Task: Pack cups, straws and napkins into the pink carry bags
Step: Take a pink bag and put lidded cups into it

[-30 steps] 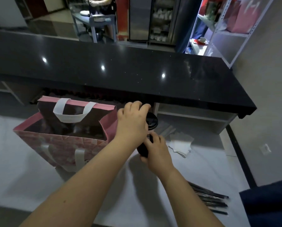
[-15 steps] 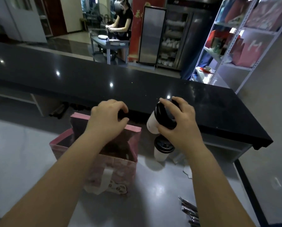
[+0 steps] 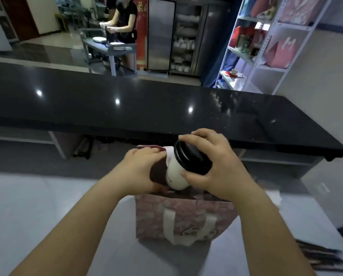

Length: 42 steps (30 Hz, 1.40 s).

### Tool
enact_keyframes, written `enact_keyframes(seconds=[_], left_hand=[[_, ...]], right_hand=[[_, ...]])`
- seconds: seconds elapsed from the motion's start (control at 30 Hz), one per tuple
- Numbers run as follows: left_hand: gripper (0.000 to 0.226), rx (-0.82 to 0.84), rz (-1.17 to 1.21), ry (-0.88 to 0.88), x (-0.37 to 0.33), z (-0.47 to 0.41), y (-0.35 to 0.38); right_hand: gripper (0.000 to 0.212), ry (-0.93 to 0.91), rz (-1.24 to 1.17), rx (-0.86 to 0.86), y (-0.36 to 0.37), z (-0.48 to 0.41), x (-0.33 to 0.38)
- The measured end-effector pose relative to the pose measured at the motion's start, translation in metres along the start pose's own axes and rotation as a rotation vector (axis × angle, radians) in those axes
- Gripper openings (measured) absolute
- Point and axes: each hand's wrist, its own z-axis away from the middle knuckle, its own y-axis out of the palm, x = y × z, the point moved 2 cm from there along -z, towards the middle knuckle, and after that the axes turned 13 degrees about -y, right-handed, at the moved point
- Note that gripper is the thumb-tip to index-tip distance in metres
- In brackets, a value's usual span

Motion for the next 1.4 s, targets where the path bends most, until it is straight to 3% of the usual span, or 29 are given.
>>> enact_keyframes(seconds=[0.07,0.13,0.3,0.57,0.77,0.87,0.97,1.23,1.4], left_hand=[[0.121,0.093,-0.055,-0.027,0.006,-0.007,0.009],[0.134,0.175,-0.088,-0.042,0.010,-0.013,0.018],[0.137,0.201,-0.104,-0.001,0.015,-0.017,0.025],[0.141,0.222,-0.104,0.132,0.028,0.012,0.023],[0.145,0.180,-0.060,0.150,0.025,0.023,0.022],[0.145,0.169,-0.047,0.142,0.023,0.023,0.024],[0.148,0.147,-0.068,0.114,0.025,0.023,0.024],[0.146,0.096,-0.086,0.088,0.024,0.027,0.028],[0.138,0.087,-0.098,0.071,0.021,0.026,0.027]], right_hand=[[0.069,0.048,0.038,-0.042,0.014,0.006,0.008],[0.068,0.092,0.048,-0.052,0.023,0.013,0.012],[0.069,0.123,0.124,0.110,0.047,0.027,0.012],[0.087,0.441,0.302,0.658,0.088,0.025,-0.032],[0.096,0.512,0.060,0.597,0.126,-0.006,-0.042],[0.102,0.444,0.008,0.569,0.145,-0.003,-0.038],[0.092,0.353,0.031,0.558,0.153,0.013,-0.035],[0.070,0.201,0.169,0.812,0.177,0.047,-0.038],[0.069,0.184,0.218,0.890,0.178,0.042,-0.035]])
